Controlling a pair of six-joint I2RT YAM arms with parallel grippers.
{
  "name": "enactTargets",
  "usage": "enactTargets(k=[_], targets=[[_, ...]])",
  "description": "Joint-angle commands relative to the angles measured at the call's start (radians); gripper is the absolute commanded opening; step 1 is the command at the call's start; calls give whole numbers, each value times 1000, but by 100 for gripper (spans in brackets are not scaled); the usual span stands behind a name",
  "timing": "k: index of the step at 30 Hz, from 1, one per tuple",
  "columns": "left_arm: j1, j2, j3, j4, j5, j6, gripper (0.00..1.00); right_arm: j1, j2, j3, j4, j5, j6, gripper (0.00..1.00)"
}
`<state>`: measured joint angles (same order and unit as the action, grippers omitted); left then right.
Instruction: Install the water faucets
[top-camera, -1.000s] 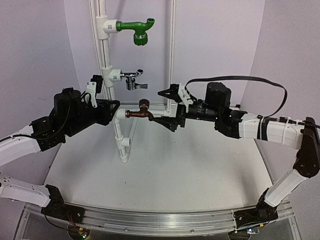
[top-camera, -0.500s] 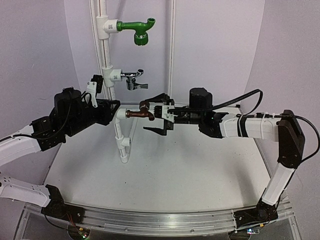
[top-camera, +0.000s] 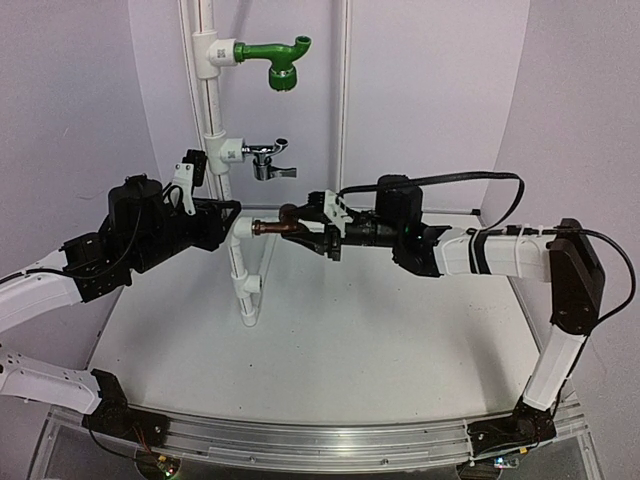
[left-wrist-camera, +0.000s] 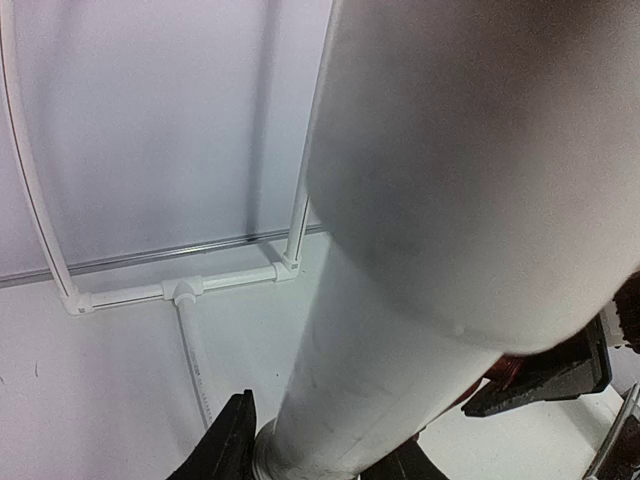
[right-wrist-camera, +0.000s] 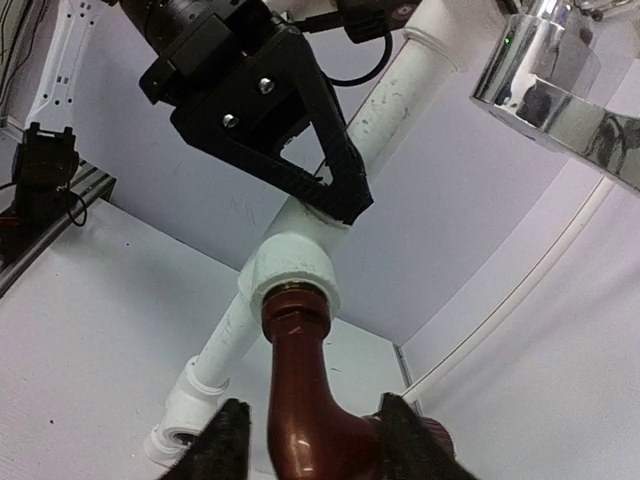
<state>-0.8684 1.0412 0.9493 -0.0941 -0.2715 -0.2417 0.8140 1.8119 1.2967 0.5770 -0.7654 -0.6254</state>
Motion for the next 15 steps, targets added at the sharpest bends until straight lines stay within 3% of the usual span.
enactTargets(k=[1, 5, 8, 12, 15], targets=[[-23, 25, -7, -34, 174, -101, 0, 16, 26, 26, 55, -1, 335, 19], [-22, 19, -17, -22, 177, -102, 0, 22, 30, 7, 93, 69, 652, 6], [-20, 15, -25, -18, 177, -101, 0, 21, 39, 37, 66, 91, 1046, 0], [-20, 12, -29, -16, 180, -100, 0, 10, 67, 90, 31, -3, 1647, 0], [-20, 15, -30, -16, 186, -103, 0, -17, 139, 170, 137, -204, 2015, 17]])
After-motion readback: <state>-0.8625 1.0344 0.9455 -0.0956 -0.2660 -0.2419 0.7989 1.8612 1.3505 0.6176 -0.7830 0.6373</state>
